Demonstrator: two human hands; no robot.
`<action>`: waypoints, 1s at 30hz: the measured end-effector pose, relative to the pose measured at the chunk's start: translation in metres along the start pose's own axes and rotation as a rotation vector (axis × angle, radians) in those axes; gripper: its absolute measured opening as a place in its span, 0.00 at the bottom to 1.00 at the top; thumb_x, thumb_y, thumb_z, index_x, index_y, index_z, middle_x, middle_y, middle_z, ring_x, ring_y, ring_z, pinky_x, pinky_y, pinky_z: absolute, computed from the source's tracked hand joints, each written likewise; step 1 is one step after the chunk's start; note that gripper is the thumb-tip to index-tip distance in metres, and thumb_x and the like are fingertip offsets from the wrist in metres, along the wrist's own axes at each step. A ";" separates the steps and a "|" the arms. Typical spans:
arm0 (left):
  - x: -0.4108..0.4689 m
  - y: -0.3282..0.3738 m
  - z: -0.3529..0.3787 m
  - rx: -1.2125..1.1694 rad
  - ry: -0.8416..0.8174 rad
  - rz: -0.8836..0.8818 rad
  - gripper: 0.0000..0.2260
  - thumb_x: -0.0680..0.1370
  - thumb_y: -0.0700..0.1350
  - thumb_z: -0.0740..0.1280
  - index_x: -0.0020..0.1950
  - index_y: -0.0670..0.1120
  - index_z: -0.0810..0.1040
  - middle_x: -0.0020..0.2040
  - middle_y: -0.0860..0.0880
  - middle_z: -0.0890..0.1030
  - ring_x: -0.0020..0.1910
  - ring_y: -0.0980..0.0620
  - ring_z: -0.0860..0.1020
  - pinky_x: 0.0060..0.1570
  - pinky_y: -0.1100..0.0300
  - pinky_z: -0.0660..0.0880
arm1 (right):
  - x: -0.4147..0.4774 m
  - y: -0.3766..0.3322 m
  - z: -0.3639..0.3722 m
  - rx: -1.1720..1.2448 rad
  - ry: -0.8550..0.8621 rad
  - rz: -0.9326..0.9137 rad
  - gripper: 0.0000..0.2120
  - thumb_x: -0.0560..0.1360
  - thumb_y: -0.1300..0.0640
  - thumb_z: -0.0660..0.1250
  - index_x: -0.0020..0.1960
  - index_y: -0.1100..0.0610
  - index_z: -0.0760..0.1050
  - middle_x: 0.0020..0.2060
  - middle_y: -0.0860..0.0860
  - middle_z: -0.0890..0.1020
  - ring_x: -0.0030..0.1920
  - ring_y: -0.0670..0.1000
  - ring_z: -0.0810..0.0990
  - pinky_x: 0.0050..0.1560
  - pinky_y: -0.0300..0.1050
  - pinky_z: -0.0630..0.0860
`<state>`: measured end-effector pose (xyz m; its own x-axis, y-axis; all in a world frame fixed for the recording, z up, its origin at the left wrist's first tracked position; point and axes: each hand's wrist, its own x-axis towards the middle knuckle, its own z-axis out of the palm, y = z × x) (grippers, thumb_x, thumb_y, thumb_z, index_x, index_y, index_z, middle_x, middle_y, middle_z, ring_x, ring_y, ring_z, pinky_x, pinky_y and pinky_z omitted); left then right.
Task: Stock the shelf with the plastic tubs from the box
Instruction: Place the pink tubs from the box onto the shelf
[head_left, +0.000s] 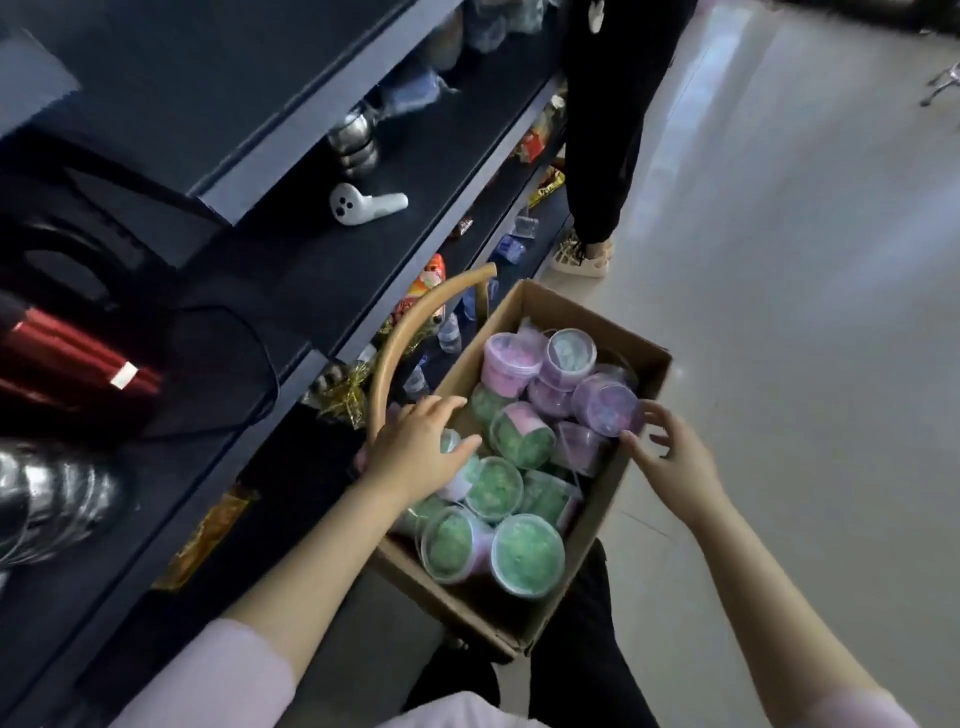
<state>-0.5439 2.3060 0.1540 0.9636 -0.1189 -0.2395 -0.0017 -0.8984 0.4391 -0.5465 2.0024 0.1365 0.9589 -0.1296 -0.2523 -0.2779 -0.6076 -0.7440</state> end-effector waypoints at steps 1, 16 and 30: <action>0.012 -0.001 0.007 -0.071 0.004 -0.057 0.24 0.76 0.59 0.64 0.70 0.50 0.69 0.66 0.50 0.73 0.65 0.47 0.71 0.63 0.50 0.69 | 0.020 0.003 0.004 0.014 -0.031 0.015 0.21 0.75 0.54 0.70 0.67 0.53 0.71 0.59 0.52 0.79 0.53 0.50 0.77 0.52 0.44 0.72; 0.179 -0.022 0.107 -0.778 -0.019 -0.841 0.25 0.76 0.57 0.67 0.68 0.45 0.71 0.66 0.46 0.75 0.62 0.52 0.74 0.62 0.58 0.70 | 0.264 0.060 0.088 -0.094 -0.347 -0.005 0.32 0.74 0.52 0.71 0.74 0.54 0.64 0.71 0.53 0.69 0.71 0.52 0.66 0.72 0.47 0.61; 0.262 -0.013 0.140 -0.803 -0.051 -0.984 0.24 0.74 0.60 0.67 0.65 0.48 0.74 0.54 0.51 0.79 0.50 0.52 0.77 0.55 0.51 0.78 | 0.291 0.074 0.109 -0.022 -0.359 0.034 0.23 0.70 0.49 0.75 0.57 0.53 0.67 0.46 0.42 0.75 0.45 0.46 0.75 0.46 0.42 0.71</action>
<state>-0.3287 2.2270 -0.0352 0.4543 0.4178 -0.7868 0.8850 -0.1103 0.4524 -0.2938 2.0048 -0.0593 0.8669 0.1307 -0.4811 -0.3047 -0.6248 -0.7188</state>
